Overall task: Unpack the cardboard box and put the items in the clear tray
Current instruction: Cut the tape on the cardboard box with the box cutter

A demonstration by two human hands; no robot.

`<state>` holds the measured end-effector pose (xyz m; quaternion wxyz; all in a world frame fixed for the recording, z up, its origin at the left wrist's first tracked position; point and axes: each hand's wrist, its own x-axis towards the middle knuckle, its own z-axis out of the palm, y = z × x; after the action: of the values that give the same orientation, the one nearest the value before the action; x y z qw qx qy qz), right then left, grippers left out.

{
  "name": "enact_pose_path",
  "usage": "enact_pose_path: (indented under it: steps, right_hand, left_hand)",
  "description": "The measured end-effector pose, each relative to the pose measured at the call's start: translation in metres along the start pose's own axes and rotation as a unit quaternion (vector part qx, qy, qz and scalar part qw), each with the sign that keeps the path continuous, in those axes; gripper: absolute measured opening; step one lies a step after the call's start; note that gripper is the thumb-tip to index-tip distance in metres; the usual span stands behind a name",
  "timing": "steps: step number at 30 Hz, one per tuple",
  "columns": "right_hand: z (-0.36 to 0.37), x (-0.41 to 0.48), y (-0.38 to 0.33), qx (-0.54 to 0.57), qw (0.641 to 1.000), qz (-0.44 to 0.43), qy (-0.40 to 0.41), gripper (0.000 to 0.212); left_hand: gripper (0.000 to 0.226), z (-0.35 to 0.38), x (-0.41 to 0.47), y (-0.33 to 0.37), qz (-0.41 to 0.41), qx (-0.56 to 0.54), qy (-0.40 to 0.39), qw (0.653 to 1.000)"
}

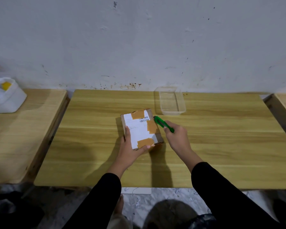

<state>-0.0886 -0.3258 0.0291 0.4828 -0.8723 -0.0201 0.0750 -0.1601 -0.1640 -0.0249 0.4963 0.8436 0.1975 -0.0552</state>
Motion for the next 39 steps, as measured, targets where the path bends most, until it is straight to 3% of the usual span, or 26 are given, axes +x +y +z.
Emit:
enact_pose_path:
  steps: [18, 35, 39]
  right_hand:
    - [-0.026, 0.001, -0.005, -0.160, 0.982, -0.025, -0.095, 0.031]
    - [-0.044, -0.052, 0.028, -0.076, 0.995, -0.014, -0.066, 0.030]
    - [-0.047, -0.051, 0.029, -0.018, 1.000, 0.014, -0.015, 0.031]
  left_hand:
    - [0.119, 0.004, -0.007, 0.006, -0.023, -0.005, 0.030, 0.999]
    - [0.116, 0.001, -0.014, 0.016, -0.018, 0.016, 0.030, 0.999]
    - [0.112, 0.001, -0.017, 0.017, -0.012, 0.010, 0.034, 0.999]
